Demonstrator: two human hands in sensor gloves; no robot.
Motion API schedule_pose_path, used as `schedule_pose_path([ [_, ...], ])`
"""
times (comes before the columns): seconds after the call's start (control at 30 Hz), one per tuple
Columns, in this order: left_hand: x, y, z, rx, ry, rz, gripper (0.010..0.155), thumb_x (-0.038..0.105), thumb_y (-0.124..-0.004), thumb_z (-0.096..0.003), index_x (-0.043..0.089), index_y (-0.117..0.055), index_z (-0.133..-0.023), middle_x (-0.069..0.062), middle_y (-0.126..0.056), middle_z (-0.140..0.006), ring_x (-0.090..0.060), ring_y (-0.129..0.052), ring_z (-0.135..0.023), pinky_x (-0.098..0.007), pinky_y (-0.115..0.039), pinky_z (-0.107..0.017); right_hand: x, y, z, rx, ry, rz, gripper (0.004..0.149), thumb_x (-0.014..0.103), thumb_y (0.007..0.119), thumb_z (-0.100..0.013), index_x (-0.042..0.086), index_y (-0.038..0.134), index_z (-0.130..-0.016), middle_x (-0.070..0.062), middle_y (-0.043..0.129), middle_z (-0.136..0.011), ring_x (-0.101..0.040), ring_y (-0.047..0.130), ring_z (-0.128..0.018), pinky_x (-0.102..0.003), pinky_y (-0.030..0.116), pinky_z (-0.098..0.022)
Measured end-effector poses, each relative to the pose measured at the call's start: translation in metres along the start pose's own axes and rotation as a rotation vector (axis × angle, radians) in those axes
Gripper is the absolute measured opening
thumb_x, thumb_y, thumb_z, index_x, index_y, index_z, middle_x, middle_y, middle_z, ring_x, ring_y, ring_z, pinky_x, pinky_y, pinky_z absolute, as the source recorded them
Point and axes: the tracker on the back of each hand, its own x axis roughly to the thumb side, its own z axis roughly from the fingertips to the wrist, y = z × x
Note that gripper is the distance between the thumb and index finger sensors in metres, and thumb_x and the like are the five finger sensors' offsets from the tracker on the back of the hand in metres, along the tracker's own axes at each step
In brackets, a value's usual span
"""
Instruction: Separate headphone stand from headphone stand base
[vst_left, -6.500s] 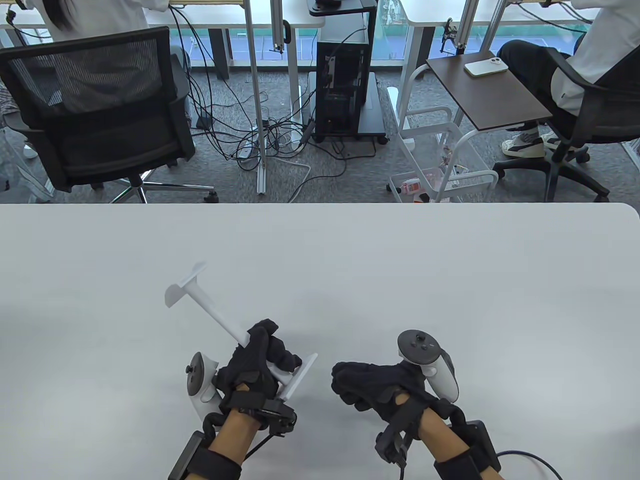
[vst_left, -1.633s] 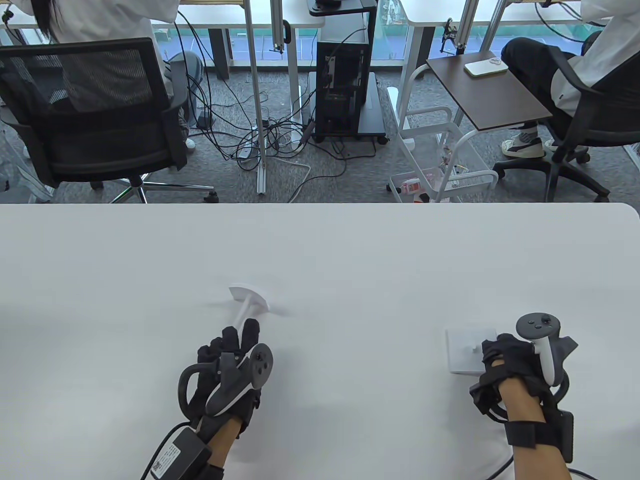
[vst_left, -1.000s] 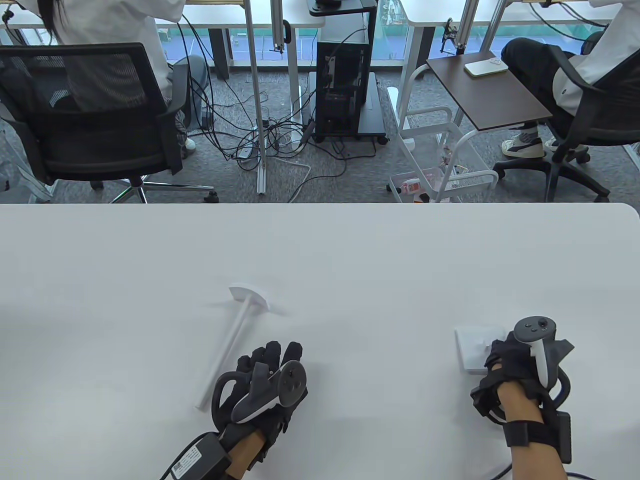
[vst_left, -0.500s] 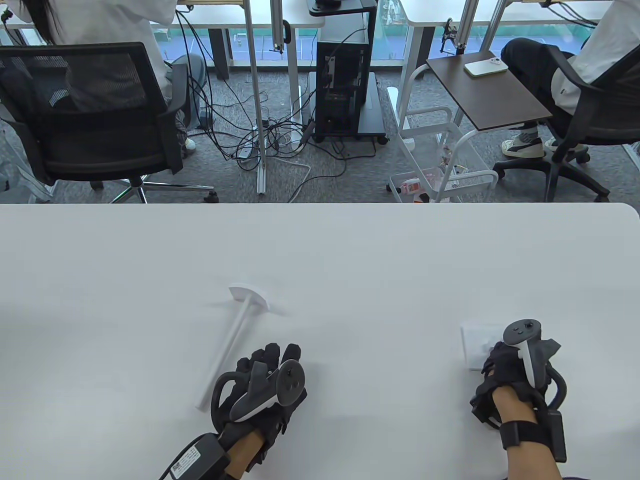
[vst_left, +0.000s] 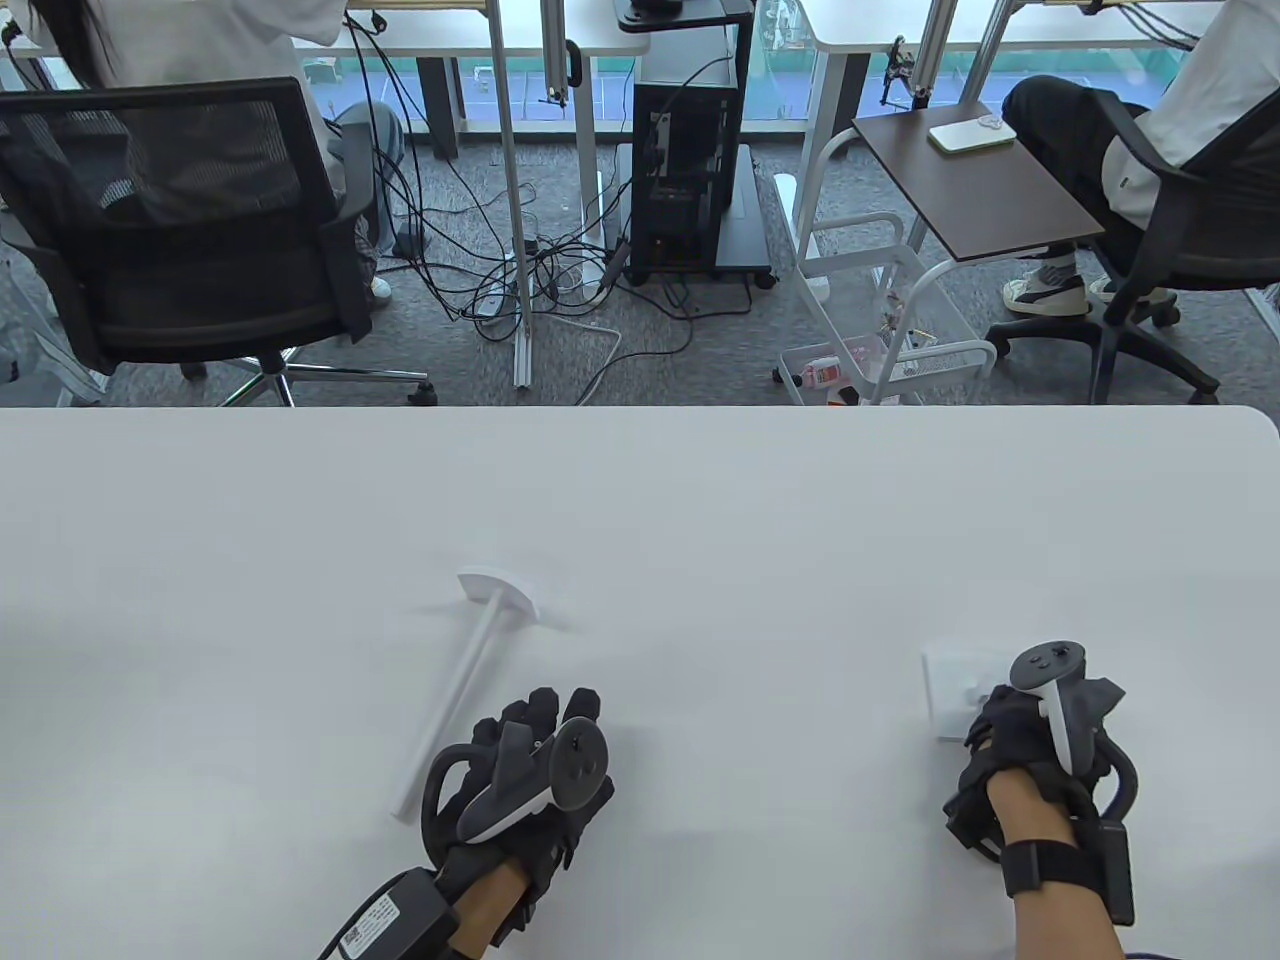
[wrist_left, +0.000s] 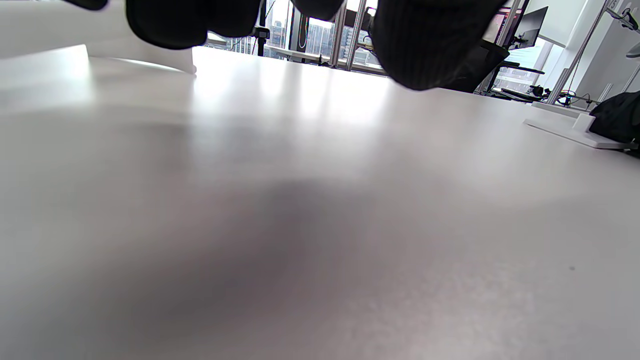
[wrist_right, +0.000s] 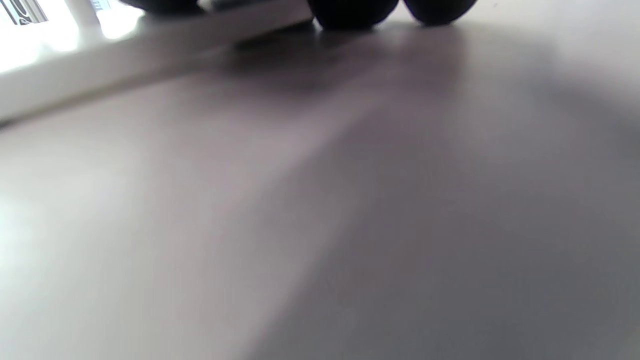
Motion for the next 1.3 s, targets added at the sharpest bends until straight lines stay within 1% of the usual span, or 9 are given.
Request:
schedule_pose_path([
  [0.03,-0.001,0.001,0.000,-0.002,0.002,0.012,0.082,0.061,-0.073,-0.0382,0.029,-0.038,-0.106,-0.016,-0.044,-0.111,-0.046,-0.062,-0.101,-0.064,-0.055,-0.069,-0.002,0.001,-0.002,0.027,0.027,0.021,0.065,0.049,0.058,-0.043,0.038,0.018,-0.093,-0.006,0.034,-0.098,-0.025,0.048,-0.078,-0.051,0.041,-0.066],
  [0.07,-0.001,0.001,0.000,0.000,0.002,0.017,0.082,0.061,-0.072,-0.0383,0.029,-0.038,-0.106,-0.016,-0.044,-0.111,-0.046,-0.062,-0.101,-0.064,-0.055,-0.069,-0.005,0.000,-0.001,0.019,0.072,0.062,0.067,0.053,0.056,-0.041,0.038,0.016,-0.093,-0.005,0.031,-0.098,-0.025,0.046,-0.079,-0.051,0.041,-0.066],
  [0.1,-0.001,0.001,0.000,0.001,0.002,0.018,0.082,0.060,-0.072,-0.0383,0.029,-0.038,-0.106,-0.016,-0.045,-0.111,-0.046,-0.062,-0.101,-0.064,-0.055,-0.069,-0.007,-0.001,-0.004,0.053,0.048,0.031,0.068,0.054,0.055,-0.040,0.039,0.015,-0.093,-0.004,0.029,-0.098,-0.024,0.045,-0.080,-0.050,0.040,-0.067],
  [0.33,0.001,0.002,0.001,0.001,-0.005,0.031,0.082,0.061,-0.072,-0.0385,0.028,-0.039,-0.106,-0.016,-0.045,-0.111,-0.046,-0.063,-0.100,-0.064,-0.055,-0.069,-0.012,-0.012,-0.004,0.118,0.050,-0.084,0.072,0.054,0.063,-0.041,0.036,0.017,-0.094,-0.006,0.023,-0.101,-0.028,0.043,-0.083,-0.053,0.037,-0.067],
  [0.47,0.002,0.003,0.001,0.003,-0.009,0.028,0.081,0.061,-0.072,-0.0385,0.028,-0.039,-0.106,-0.015,-0.045,-0.111,-0.046,-0.063,-0.100,-0.064,-0.056,-0.069,-0.007,-0.029,0.013,0.073,0.019,-0.100,0.074,0.054,0.065,-0.042,0.036,0.016,-0.094,-0.007,0.022,-0.101,-0.031,0.041,-0.085,-0.054,0.036,-0.067],
  [0.67,0.000,0.001,-0.001,-0.006,0.004,0.029,0.080,0.061,-0.071,-0.0386,0.028,-0.042,-0.106,-0.016,-0.048,-0.110,-0.046,-0.064,-0.100,-0.063,-0.057,-0.069,0.020,-0.056,0.065,-0.008,-0.157,-0.082,0.074,0.054,0.067,-0.042,0.034,0.020,-0.096,-0.008,0.025,-0.102,-0.033,0.041,-0.086,-0.055,0.035,-0.067],
  [0.87,0.000,0.003,-0.001,0.005,0.011,0.034,0.080,0.061,-0.071,-0.0387,0.027,-0.044,-0.105,-0.015,-0.048,-0.110,-0.045,-0.065,-0.100,-0.063,-0.057,-0.069,0.050,-0.063,0.128,-0.128,-0.382,-0.020,0.074,0.056,0.072,-0.041,0.031,0.032,-0.098,-0.010,0.037,-0.101,-0.034,0.047,-0.084,-0.056,0.039,-0.065],
  [1.07,0.000,0.005,-0.001,0.024,0.023,0.037,0.079,0.061,-0.071,-0.0388,0.026,-0.046,-0.105,-0.014,-0.051,-0.110,-0.045,-0.067,-0.100,-0.062,-0.059,-0.069,0.073,-0.050,0.185,-0.207,-0.648,0.017,0.070,0.057,0.079,-0.038,0.025,0.056,-0.095,-0.015,0.061,-0.095,-0.036,0.069,-0.077,-0.058,0.056,-0.060],
  [1.3,0.002,0.006,-0.002,0.039,0.038,0.028,0.079,0.062,-0.071,-0.0388,0.026,-0.047,-0.105,-0.014,-0.050,-0.110,-0.044,-0.067,-0.101,-0.062,-0.059,-0.069,0.093,-0.014,0.199,-0.197,-0.871,0.069,0.071,0.056,0.082,-0.036,0.025,0.058,-0.095,-0.012,0.063,-0.098,-0.036,0.070,-0.084,-0.059,0.055,-0.065],
])
